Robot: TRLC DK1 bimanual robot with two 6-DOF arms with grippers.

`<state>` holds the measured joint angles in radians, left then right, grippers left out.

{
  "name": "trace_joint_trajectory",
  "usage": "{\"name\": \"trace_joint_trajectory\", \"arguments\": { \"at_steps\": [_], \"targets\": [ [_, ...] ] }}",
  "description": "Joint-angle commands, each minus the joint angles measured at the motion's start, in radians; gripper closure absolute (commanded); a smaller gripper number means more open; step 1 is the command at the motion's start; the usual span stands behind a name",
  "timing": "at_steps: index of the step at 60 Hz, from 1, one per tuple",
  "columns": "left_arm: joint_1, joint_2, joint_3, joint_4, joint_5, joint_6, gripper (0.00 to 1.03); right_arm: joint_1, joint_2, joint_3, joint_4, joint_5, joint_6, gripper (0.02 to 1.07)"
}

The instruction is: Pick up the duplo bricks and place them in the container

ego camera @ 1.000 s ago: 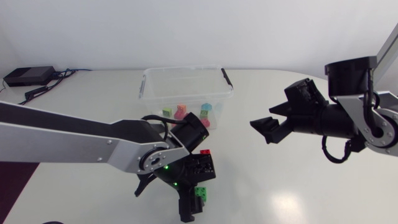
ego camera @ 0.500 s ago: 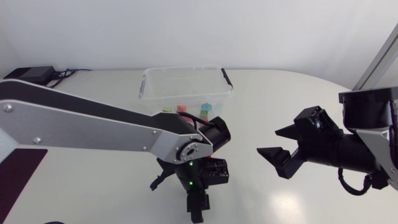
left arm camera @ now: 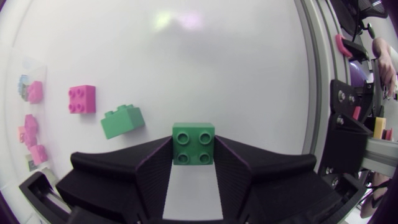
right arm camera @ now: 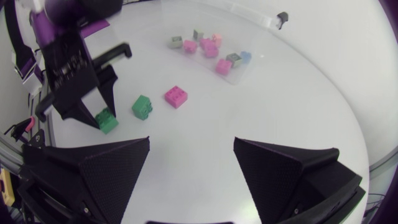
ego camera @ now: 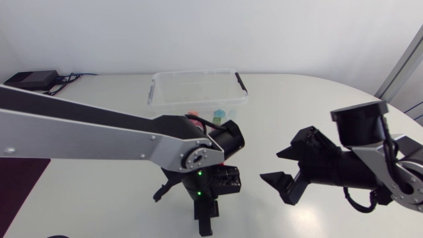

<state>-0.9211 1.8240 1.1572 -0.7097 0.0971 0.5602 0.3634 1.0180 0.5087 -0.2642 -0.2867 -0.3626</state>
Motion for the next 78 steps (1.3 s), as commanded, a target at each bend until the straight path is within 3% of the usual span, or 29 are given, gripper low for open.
{"name": "trace_joint_trajectory", "arguments": {
  "at_steps": [1,10,18,28,30,42,51,60,65,69,70,71,78],
  "targets": [
    [0.039,-0.134,-0.021,-0.028,-0.002,-0.014,0.86,0.051,0.067,0.010,0.005,0.026,0.040,0.09],
    [0.140,-0.335,-0.048,-0.027,0.001,-0.025,0.86,0.210,0.237,0.083,0.020,0.149,0.132,0.09],
    [0.271,-0.427,-0.040,0.027,0.089,-0.065,0.86,0.338,0.389,0.189,0.025,0.221,0.220,0.09],
    [0.404,-0.427,-0.021,0.211,0.139,-0.184,0.86,0.382,0.565,0.366,-0.050,0.239,0.312,0.12],
    [0.441,-0.416,-0.016,0.286,0.141,-0.238,0.86,0.384,0.599,0.401,-0.072,0.239,0.324,0.13],
    [0.521,-0.338,0.025,0.487,0.142,-0.370,0.86,0.399,0.748,0.516,-0.152,0.241,0.386,0.22],
    [0.565,-0.247,0.078,0.566,0.121,-0.433,0.86,0.430,0.829,0.562,-0.173,0.247,0.424,0.47],
    [0.571,-0.184,0.090,0.630,0.090,-0.448,0.86,0.453,0.883,0.588,-0.181,0.256,0.439,0.64],
    [0.571,-0.149,0.096,0.671,0.075,-0.456,0.85,0.453,0.913,0.602,-0.193,0.258,0.442,0.79],
    [0.567,-0.123,0.110,0.673,0.067,-0.459,0.72,0.450,0.909,0.603,-0.204,0.268,0.441,0.86],
    [0.564,-0.101,0.119,0.676,0.061,-0.460,0.52,0.445,0.893,0.597,-0.205,0.268,0.438,0.91],
    [0.562,-0.095,0.121,0.679,0.050,-0.464,0.40,0.439,0.875,0.590,-0.210,0.268,0.435,0.91],
    [0.561,-0.104,0.113,0.704,0.047,-0.462,0.12,0.417,0.768,0.551,-0.236,0.270,0.415,0.93]
  ]
}}
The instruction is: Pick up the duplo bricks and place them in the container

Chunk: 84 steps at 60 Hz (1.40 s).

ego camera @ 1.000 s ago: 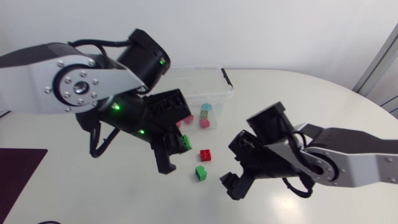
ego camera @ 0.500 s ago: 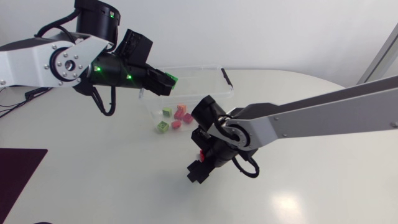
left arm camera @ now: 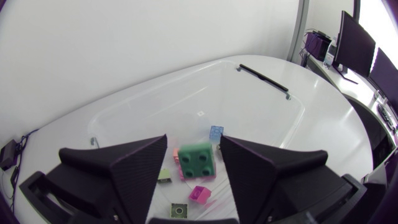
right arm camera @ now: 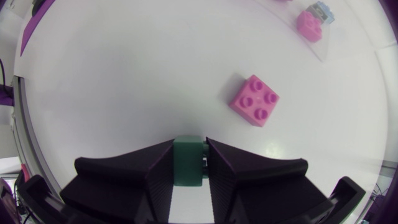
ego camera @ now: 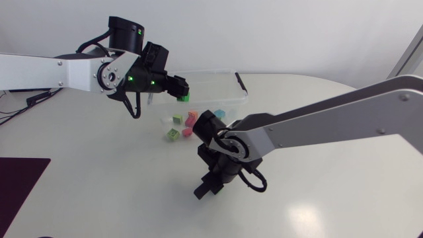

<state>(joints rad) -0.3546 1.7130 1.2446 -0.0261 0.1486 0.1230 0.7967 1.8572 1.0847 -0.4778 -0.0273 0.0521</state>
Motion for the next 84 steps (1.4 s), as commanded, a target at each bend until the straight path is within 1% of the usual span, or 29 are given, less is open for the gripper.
{"name": "trace_joint_trajectory", "arguments": {
  "at_steps": [1,2,3,12,18,21,28,33,40,42,46,49,52,55,62,64,66,67,69,70,71,72,73,76,78,80,82,83,84],
  "targets": [
    [-0.006,0.005,0.026,0.022,-0.004,-0.025,0.11,-0.025,-0.096,-0.031,-0.031,0.010,-0.006,0.93],
    [-0.006,-0.009,0.015,0.035,-0.004,-0.025,0.08,-0.034,-0.118,-0.034,-0.041,0.010,-0.008,0.94],
    [-0.006,-0.018,0.010,0.043,-0.004,-0.026,0.07,-0.044,-0.147,-0.039,-0.048,0.010,-0.012,0.94],
    [0.000,-0.101,-0.042,0.066,-0.004,-0.036,0.05,-0.140,-0.283,-0.012,-0.102,0.009,-0.055,0.94],
    [0.003,-0.167,-0.093,0.080,-0.007,-0.039,0.05,-0.211,-0.337,0.070,-0.150,0.009,-0.075,0.94],
    [0.003,-0.231,-0.159,0.123,-0.038,-0.039,0.05,-0.231,-0.349,0.119,-0.163,0.006,-0.077,0.94],
    [0.011,-0.291,-0.212,0.152,-0.070,-0.031,0.05,-0.260,-0.343,0.218,-0.170,-0.010,-0.078,0.93],
    [0.034,-0.359,-0.263,0.172,-0.096,-0.026,0.05,-0.272,-0.305,0.294,-0.117,0.013,-0.083,0.93],
    [0.039,-0.414,-0.309,0.190,-0.130,-0.022,0.05,-0.269,-0.250,0.343,-0.079,0.015,-0.084,0.92],
    [0.042,-0.441,-0.336,0.201,-0.159,-0.020,0.05,-0.261,-0.219,0.363,-0.048,0.041,-0.084,0.92],
    [0.042,-0.467,-0.364,0.219,-0.184,-0.010,0.05,-0.252,-0.182,0.389,-0.030,0.043,-0.087,0.91],
    [0.042,-0.498,-0.392,0.233,-0.221,0.006,0.05,-0.248,-0.135,0.423,0.002,0.047,-0.086,0.91],
    [0.046,-0.523,-0.409,0.235,-0.227,0.010,0.05,-0.243,-0.087,0.458,0.025,0.047,-0.086,0.90],
    [0.068,-0.550,-0.424,0.235,-0.238,0.010,0.05,-0.238,-0.030,0.497,0.050,0.059,-0.086,0.89],
    [0.072,-0.610,-0.479,0.245,-0.242,0.029,0.05,-0.234,0.065,0.561,0.104,0.098,-0.098,0.89],
    [0.074,-0.628,-0.499,0.255,-0.242,0.038,0.05,-0.234,0.089,0.578,0.125,0.113,-0.103,0.83],
    [0.074,-0.653,-0.531,0.273,-0.242,0.043,0.05,-0.234,0.119,0.595,0.142,0.132,-0.110,0.71],
    [0.074,-0.658,-0.537,0.278,-0.242,0.044,0.05,-0.234,0.131,0.603,0.142,0.133,-0.115,0.63],
    [0.078,-0.682,-0.562,0.288,-0.242,0.047,0.05,-0.234,0.143,0.609,0.142,0.136,-0.121,0.51],
    [0.080,-0.690,-0.570,0.290,-0.242,0.047,0.05,-0.232,0.145,0.607,0.145,0.142,-0.124,0.47],
    [0.085,-0.705,-0.588,0.301,-0.242,0.044,0.05,-0.229,0.149,0.607,0.156,0.165,-0.132,0.38],
    [0.086,-0.714,-0.597,0.307,-0.242,0.040,0.05,-0.228,0.149,0.606,0.157,0.173,-0.136,0.34],
    [0.091,-0.731,-0.616,0.319,-0.242,0.040,0.05,-0.225,0.146,0.600,0.160,0.181,-0.147,0.24],
    [0.097,-0.751,-0.633,0.330,-0.242,0.037,0.05,-0.217,0.132,0.587,0.173,0.198,-0.161,0.16],
    [0.103,-0.757,-0.637,0.338,-0.242,0.033,0.05,-0.212,0.108,0.563,0.194,0.222,-0.169,0.14],
    [0.131,-0.777,-0.657,0.371,-0.242,0.007,0.05,-0.206,0.068,0.526,0.235,0.222,-0.178,0.12],
    [0.144,-0.788,-0.665,0.379,-0.242,0.003,0.05,-0.203,0.043,0.500,0.258,0.224,-0.186,0.12],
    [0.152,-0.796,-0.671,0.380,-0.242,0.003,0.05,-0.197,0.002,0.457,0.288,0.233,-0.189,0.07],
    [0.160,-0.803,-0.677,0.380,-0.242,0.003,0.05,-0.195,-0.010,0.445,0.298,0.240,-0.184,0.07]
  ]
}}
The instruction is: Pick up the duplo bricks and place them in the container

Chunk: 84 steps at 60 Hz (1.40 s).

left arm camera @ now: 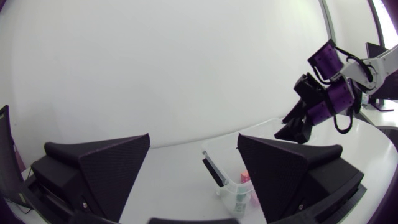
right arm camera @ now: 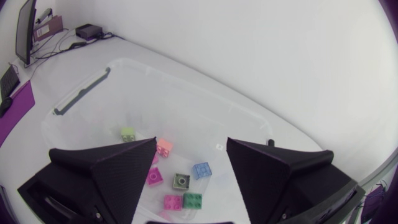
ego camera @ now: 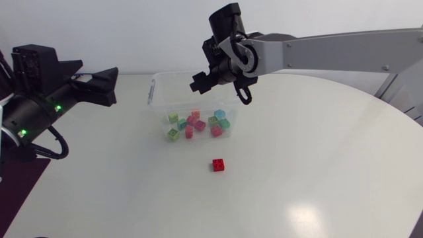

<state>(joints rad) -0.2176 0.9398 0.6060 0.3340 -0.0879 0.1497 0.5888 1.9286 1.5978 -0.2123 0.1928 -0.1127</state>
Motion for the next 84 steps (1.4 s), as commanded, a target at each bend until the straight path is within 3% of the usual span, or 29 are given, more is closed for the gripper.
{"name": "trace_joint_trajectory", "arguments": {
  "at_steps": [1,14,29,43,61,70,84],
  "targets": [
    [0.027,-0.036,-0.043,0.020,-0.006,-0.024,0.05,0.020,-0.103,-0.088,0.047,0.030,-0.008,0.07],
    [0.103,-0.187,-0.158,0.034,-0.006,-0.019,0.05,0.092,-0.306,-0.302,0.054,0.169,0.081,0.07],
    [0.132,-0.317,-0.295,0.022,-0.004,-0.022,0.05,0.166,-0.491,-0.565,0.031,0.175,0.298,0.07],
    [0.127,-0.423,-0.407,0.008,-0.004,-0.022,0.05,0.200,-0.467,-0.664,-0.045,0.175,0.493,0.07],
    [0.130,-0.556,-0.502,-0.021,-0.004,-0.025,0.05,0.240,-0.207,-0.558,-0.246,0.177,0.702,0.07],
    [0.126,-0.599,-0.522,-0.039,-0.004,-0.029,0.05,0.238,-0.149,-0.504,-0.276,0.177,0.719,0.07],
    [0.126,-0.693,-0.563,-0.073,-0.006,-0.056,0.05,0.204,-0.002,-0.322,-0.375,-0.001,0.726,0.07]
  ]
}}
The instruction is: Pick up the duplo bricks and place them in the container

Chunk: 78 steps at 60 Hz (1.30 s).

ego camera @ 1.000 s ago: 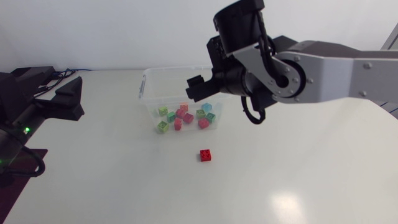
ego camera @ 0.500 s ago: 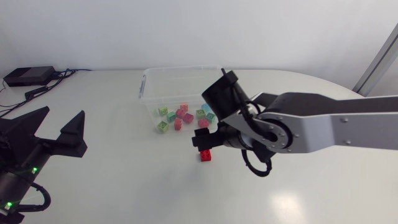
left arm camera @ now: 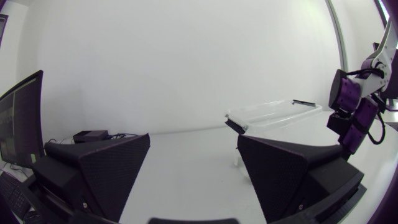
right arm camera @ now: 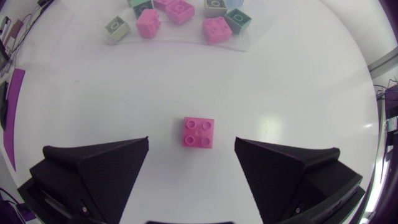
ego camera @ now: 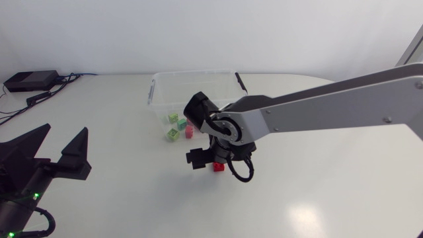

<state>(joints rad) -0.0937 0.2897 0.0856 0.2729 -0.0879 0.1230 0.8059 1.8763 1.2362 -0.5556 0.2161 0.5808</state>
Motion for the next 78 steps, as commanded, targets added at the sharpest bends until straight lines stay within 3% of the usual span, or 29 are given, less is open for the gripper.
{"name": "trace_joint_trajectory", "arguments": {
  "at_steps": [1,11,19,42,45,48,66,78],
  "targets": [
    [0.003,-0.052,-0.044,-0.015,-0.006,-0.029,0.05,-0.014,0.055,0.048,-0.041,-0.030,0.033,0.07],
    [0.008,-0.247,-0.089,-0.101,-0.006,-0.029,0.06,-0.053,0.126,0.095,-0.096,-0.103,0.027,0.10],
    [0.006,-0.250,-0.089,-0.107,-0.006,-0.040,0.06,-0.074,0.158,0.120,-0.109,-0.121,0.021,0.13],
    [-0.005,-0.302,-0.090,-0.233,-0.006,-0.074,0.06,-0.099,0.228,0.189,-0.141,-0.119,-0.047,0.48],
    [-0.003,-0.300,-0.089,-0.241,-0.004,-0.094,0.06,-0.099,0.234,0.190,-0.139,-0.109,-0.056,0.60],
    [-0.008,-0.300,-0.086,-0.259,-0.004,-0.109,0.06,-0.100,0.241,0.190,-0.136,-0.103,-0.068,0.63],
    [0.006,-0.300,-0.086,-0.267,0.022,-0.114,0.06,-0.102,0.149,0.120,-0.115,-0.083,-0.124,0.71],
    [0.077,-0.302,-0.087,-0.259,0.022,-0.105,0.06,-0.091,-0.057,0.031,-0.096,-0.012,-0.144,0.71]
  ]
}}
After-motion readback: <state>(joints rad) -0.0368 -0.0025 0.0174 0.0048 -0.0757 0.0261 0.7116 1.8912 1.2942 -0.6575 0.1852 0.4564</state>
